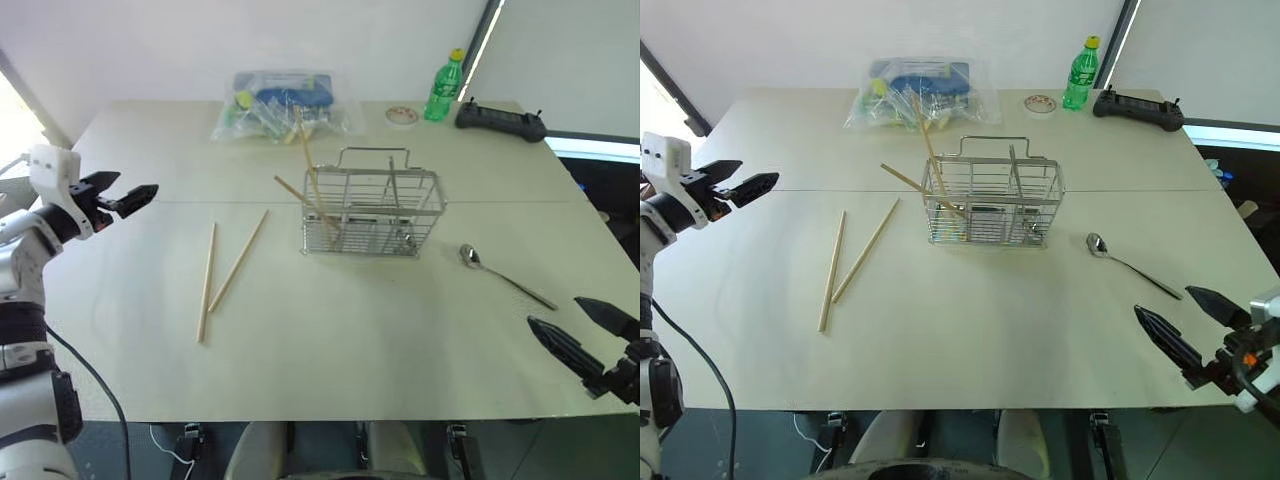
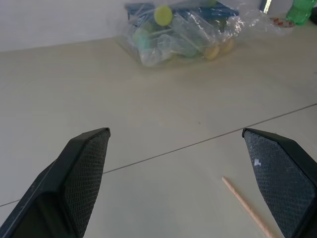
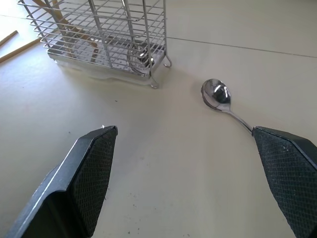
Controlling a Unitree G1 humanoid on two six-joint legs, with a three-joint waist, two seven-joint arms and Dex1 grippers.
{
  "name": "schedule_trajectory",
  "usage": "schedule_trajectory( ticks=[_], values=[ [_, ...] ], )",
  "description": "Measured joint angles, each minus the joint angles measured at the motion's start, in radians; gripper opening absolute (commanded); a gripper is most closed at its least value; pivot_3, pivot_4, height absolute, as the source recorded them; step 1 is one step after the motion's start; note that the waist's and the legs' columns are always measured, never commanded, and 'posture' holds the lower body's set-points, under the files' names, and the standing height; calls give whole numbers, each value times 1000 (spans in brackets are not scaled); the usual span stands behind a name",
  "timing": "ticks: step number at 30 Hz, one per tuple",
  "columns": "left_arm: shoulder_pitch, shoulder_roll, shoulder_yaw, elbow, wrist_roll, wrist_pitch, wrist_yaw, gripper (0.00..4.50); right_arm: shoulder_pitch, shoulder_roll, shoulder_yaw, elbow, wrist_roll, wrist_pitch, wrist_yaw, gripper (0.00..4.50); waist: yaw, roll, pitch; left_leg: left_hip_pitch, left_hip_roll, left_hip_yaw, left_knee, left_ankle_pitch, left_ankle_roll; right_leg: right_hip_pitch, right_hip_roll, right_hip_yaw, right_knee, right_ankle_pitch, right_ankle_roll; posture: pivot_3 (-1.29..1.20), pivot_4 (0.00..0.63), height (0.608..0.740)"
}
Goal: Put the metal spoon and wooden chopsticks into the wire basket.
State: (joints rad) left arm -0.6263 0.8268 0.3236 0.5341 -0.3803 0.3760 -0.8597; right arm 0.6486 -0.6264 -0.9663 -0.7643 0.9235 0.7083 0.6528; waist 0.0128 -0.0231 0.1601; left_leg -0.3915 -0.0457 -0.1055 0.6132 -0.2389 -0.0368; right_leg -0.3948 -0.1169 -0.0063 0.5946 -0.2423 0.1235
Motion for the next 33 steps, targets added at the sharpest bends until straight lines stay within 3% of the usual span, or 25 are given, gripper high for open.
schedule_trajectory(
  ticks=[33],
  values=[
    [-56,-6,-37,5,14,2,-58,4500,-45,-56,3,63,-3,-28,-33,4462,1,0,0,0,0,0,1,0,0,0,1,0,1,0,0,0,150,721]
  ],
)
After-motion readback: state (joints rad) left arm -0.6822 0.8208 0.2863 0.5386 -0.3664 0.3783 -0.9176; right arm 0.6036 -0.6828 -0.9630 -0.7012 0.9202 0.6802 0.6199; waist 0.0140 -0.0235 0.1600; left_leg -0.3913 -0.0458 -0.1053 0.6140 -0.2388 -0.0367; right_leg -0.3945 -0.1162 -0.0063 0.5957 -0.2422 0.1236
